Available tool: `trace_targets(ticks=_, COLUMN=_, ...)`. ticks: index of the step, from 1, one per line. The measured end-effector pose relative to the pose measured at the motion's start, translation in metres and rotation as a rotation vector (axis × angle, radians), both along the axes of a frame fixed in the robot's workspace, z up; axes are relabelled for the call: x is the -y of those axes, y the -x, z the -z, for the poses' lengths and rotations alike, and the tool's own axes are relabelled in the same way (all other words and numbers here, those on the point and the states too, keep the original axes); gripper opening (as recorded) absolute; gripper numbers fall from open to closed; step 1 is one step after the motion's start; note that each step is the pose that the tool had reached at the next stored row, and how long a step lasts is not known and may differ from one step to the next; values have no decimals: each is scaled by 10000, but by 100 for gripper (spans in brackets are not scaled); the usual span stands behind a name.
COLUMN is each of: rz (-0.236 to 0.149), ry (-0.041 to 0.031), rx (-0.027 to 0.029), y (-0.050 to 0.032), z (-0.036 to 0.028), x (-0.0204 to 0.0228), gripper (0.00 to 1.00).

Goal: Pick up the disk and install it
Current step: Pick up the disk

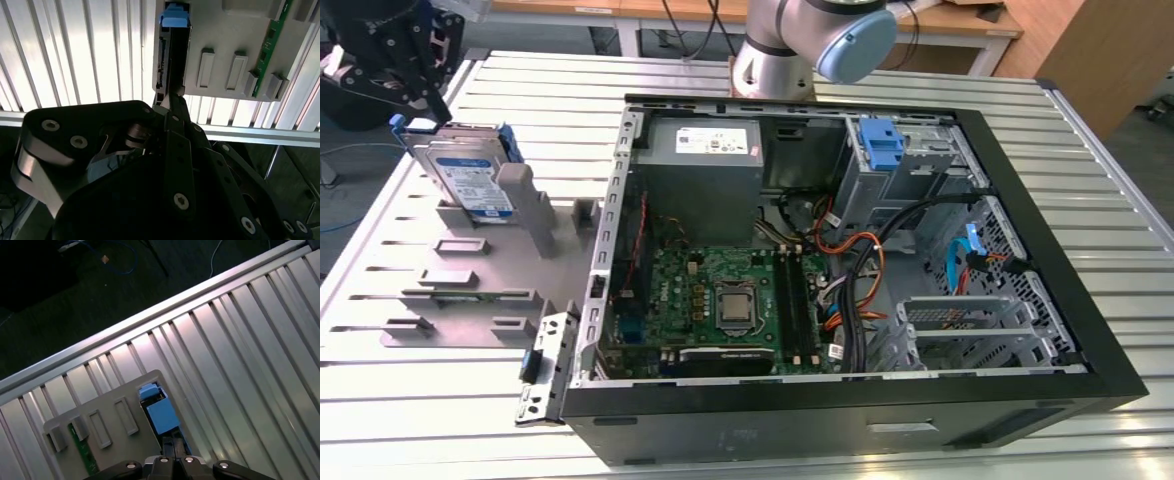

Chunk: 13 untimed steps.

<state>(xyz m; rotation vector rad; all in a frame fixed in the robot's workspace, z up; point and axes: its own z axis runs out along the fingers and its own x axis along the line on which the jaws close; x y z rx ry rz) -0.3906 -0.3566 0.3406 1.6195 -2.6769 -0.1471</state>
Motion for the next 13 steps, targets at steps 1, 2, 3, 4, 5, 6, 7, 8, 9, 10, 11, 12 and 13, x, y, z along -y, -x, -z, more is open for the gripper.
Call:
trace_targets(ticks=1, rz=-165, ry=0, rx=1, y=0, z=2, x=0, gripper=11)
trace_targets(ticks=2, rz=-330, ry=0, rx=1, y=0, z=3, x=0, gripper=11)
trace_targets(ticks=3, rz=-497, ry=0, rx=1, y=0, z=4, x=0, gripper=11)
trace_targets(ticks=4, rz=-664, ry=0, rx=2, y=0, z=6, x=0, gripper=11)
trace_targets(ticks=5, rz=-836, ry=0, rx=2, y=0, z=9, x=0, gripper=11)
trace_targets(ticks=6, rz=-999, ry=0, rx=1, y=0, z=11, x=0, gripper=11)
trace_targets(ticks=7, rz=-1148, ry=0, rx=0, y=-1, z=14, x=0, gripper=11)
trace_targets(ticks=8, rz=-1298, ry=1, rx=0, y=-1, z=17, x=0, gripper=11)
trace_targets(ticks=9, rz=-1450, ry=1, rx=1, y=-1, z=21, x=0, gripper=11)
trace_targets(ticks=10, rz=-1604, ry=1, rx=2, y=0, z=25, x=0, gripper=11)
trace_targets(ticks=11, rz=-1729, ry=0, rx=18, y=0, z=28, x=0, gripper=11)
trace_targets(ticks=12, rz=-1847, ry=2, rx=46, y=1, z=30, x=0, gripper=11)
trace_targets(ticks=13, rz=-1971, ry=4, rx=86, y=1, z=33, x=0, gripper=11)
